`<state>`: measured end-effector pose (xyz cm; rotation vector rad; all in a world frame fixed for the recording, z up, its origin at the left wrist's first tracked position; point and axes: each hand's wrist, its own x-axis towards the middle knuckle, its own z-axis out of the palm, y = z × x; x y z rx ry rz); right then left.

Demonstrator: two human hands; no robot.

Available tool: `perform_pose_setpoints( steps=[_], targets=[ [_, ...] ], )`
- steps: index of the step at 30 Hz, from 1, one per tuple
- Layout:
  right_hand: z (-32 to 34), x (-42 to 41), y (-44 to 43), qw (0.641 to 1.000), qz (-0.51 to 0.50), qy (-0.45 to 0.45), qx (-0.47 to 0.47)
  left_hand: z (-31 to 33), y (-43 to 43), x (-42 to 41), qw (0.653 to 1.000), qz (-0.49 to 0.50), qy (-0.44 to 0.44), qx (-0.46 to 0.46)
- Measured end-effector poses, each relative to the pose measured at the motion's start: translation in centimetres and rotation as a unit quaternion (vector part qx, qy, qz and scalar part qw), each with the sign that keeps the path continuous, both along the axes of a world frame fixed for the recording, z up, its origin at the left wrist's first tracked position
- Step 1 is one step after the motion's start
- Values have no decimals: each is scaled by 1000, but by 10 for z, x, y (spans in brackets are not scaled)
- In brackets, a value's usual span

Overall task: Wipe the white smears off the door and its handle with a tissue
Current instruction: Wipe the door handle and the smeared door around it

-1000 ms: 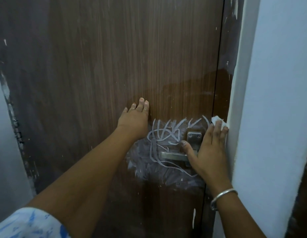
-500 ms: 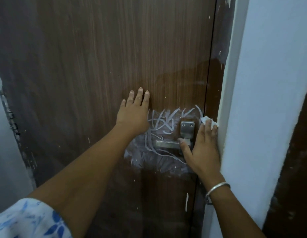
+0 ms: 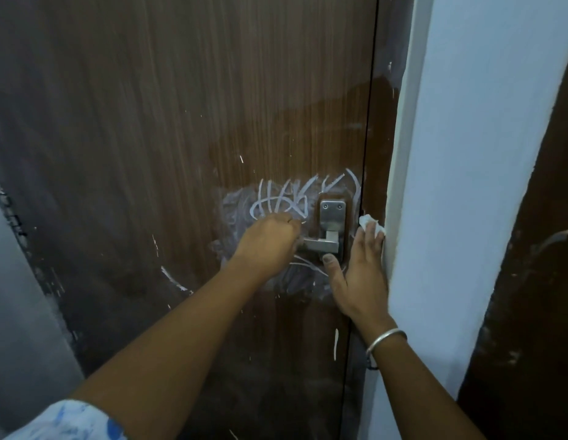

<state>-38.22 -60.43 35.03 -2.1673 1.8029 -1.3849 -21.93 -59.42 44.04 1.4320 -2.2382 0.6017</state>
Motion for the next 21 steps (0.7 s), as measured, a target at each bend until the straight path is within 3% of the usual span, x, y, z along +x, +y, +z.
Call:
perform_pose_setpoints(
  steps=[6,9,15,21],
  targets=[
    [21,-3,-13,999,-3,42,-33,4,-3,-11,998,59,15,7],
    [-1,-3,-13,999,9,9,-40,8,-3,-19,995,93,7,16],
    [-65,-1,2,999,23,-18,33,15,2,-29,988,151,-18,40],
    [-36,1,-11,1000,1,-19,-11,14,4,-32,988,153,-24,29]
  ],
)
